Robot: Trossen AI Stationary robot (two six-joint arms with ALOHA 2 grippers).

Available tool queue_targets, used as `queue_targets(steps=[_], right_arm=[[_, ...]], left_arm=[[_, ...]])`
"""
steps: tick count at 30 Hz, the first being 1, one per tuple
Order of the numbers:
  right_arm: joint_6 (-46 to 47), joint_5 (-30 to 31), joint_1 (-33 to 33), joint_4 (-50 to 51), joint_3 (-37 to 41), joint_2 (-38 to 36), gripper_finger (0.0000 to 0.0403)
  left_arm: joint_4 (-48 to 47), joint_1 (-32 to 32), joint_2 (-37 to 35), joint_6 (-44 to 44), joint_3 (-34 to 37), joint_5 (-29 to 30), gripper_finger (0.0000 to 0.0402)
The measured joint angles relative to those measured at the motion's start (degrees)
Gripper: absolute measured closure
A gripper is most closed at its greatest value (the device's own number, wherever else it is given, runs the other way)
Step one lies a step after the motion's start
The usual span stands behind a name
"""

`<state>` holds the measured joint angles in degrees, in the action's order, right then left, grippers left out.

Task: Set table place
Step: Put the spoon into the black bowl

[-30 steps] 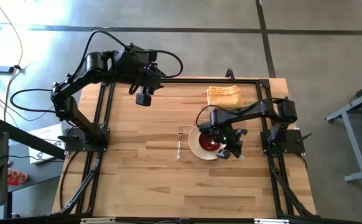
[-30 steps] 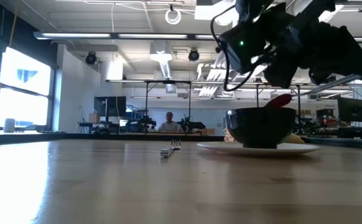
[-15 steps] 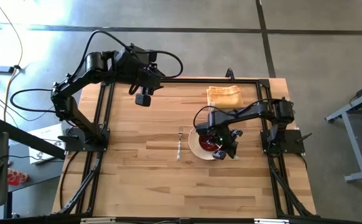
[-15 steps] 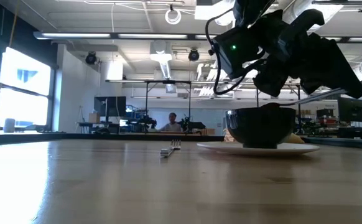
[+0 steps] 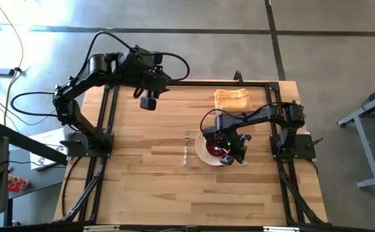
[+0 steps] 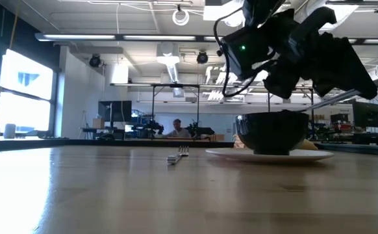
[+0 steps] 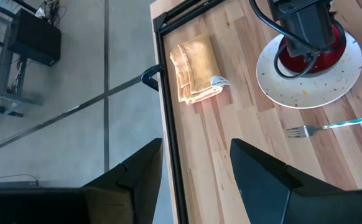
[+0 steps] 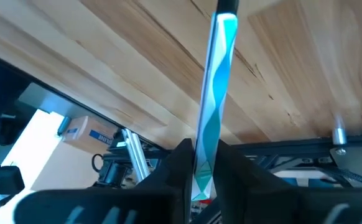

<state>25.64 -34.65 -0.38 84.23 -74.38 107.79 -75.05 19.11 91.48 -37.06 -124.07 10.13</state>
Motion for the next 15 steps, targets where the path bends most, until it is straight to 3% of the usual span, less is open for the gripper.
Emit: queue_targets(steps=[10,15], right_arm=[[0.0,4.8,-1.0,2.4,-10.1,0.0,0.0361],[-0.4,6.0,-2.2,5.4,-10.3,-0.9,0.0378]], left_arm=[[0.0,0.0,0.0,0.0,0.0,0.0,0.0224],[-0.1,0.0,0.0,0.0,0.0,0.0,0.0224]])
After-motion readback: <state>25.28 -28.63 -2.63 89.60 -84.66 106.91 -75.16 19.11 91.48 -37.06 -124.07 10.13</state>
